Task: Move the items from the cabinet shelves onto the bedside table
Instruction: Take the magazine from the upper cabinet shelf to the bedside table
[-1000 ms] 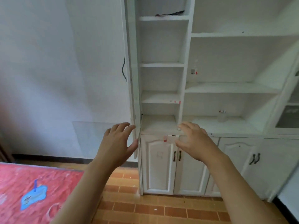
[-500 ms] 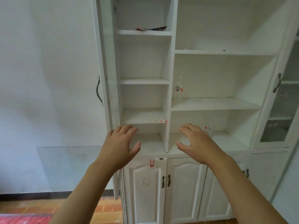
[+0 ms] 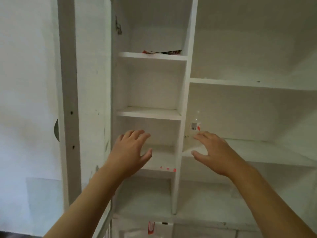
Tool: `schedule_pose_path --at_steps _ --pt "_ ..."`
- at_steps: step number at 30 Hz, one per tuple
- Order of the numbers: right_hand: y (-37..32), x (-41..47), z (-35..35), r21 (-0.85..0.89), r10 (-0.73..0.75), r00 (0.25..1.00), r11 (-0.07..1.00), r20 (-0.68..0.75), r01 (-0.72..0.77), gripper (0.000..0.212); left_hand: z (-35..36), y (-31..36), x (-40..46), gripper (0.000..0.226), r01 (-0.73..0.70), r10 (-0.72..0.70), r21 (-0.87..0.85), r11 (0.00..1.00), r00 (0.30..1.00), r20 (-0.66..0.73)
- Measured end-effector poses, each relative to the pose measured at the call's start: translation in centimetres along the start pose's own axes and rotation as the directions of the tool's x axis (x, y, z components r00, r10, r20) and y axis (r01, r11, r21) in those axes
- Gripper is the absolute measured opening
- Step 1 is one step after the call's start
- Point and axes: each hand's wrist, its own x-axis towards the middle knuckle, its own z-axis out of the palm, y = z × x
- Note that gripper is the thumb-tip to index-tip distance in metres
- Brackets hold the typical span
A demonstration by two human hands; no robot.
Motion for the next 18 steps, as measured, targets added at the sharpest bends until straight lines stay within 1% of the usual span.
schedule_pose_path --at_steps 6,10,13,15,18 --pt "3.0 7.0 -1.4 -0.02 -0.107 0.994 0.994 -0.038 0.106 0.064 0.4 0.1 6.7 0.062 0.016 -0.016 0.008 1.0 0.996 -0.086" --pt "3.2 11.6 -3.2 -0.04 -0.168 0.978 0.986 -0.12 0.165 0.066 -0.4 -0.7 12.1 0.059 -0.006 0.011 0.032 0.999 0.986 -0.167" --pt "2.7 15.5 -5.1 -0.124 -0.237 0.953 0.968 -0.19 0.216 0.066 -1.7 -1.6 16.8 0.058 -0.017 0.018 0.005 1.0 0.969 -0.246" --pt "2.3 18.3 -6.5 -0.183 -0.263 0.94 0.957 -0.218 0.226 0.066 -2.6 -2.2 20.0 0.058 -0.024 0.023 0.002 1.0 0.956 -0.291" --pt "1.7 22.3 -8.6 -0.228 -0.289 0.922 0.945 -0.256 0.234 0.067 -4.0 -2.9 24.4 0.058 -0.034 0.038 0.018 0.999 0.936 -0.351"
